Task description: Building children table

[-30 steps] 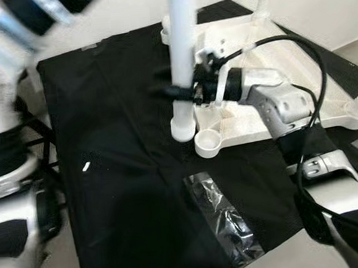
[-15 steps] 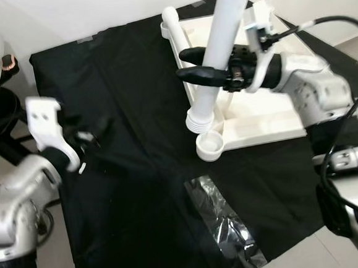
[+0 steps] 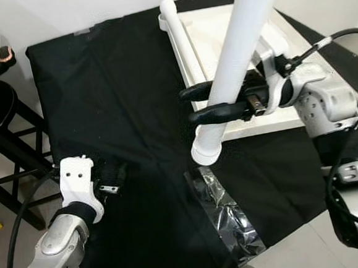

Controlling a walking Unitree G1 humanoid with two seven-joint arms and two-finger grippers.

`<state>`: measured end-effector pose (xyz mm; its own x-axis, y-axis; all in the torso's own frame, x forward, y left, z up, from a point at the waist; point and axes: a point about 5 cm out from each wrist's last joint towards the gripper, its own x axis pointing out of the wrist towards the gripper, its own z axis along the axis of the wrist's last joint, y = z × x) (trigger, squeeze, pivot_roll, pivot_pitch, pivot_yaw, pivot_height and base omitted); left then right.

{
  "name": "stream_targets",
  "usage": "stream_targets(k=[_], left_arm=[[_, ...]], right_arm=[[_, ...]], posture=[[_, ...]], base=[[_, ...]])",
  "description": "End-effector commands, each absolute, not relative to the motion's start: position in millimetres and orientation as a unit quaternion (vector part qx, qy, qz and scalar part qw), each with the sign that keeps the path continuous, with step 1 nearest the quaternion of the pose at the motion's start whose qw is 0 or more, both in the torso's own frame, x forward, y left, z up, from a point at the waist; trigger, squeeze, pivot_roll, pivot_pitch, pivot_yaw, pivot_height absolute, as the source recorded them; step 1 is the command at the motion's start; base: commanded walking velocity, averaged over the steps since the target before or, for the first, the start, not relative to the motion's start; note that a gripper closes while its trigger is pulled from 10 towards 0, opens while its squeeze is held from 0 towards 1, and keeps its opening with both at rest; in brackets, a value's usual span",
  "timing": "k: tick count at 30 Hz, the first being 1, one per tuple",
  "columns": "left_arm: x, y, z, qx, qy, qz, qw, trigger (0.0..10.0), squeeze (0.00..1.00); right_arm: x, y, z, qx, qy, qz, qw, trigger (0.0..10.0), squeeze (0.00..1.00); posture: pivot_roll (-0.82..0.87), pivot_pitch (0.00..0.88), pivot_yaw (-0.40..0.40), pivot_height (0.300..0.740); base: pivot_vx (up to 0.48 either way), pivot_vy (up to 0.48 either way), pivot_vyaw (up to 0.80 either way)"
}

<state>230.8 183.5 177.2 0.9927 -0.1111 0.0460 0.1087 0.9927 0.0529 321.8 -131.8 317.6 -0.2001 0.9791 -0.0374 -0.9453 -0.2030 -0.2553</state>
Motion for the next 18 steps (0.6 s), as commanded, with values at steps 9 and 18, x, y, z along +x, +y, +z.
stream_targets(k=[9,18], left_arm=[[213,176,179,0.061,-0.032,-0.055,0.996,10.0,0.0],[208,175,180,0.066,-0.034,-0.052,0.996,10.0,0.0]], right_arm=[[319,-144,342,-0.118,-0.106,0.765,0.624,10.0,0.0],[320,-145,350,-0.131,-0.109,0.762,0.625,10.0,0.0]], posture=[[0.02,0.398,0.024,0.74],[0.02,0.41,0.022,0.74]], base=[[0.0,0.0,0.0],[0.0,0.0,0.0]])
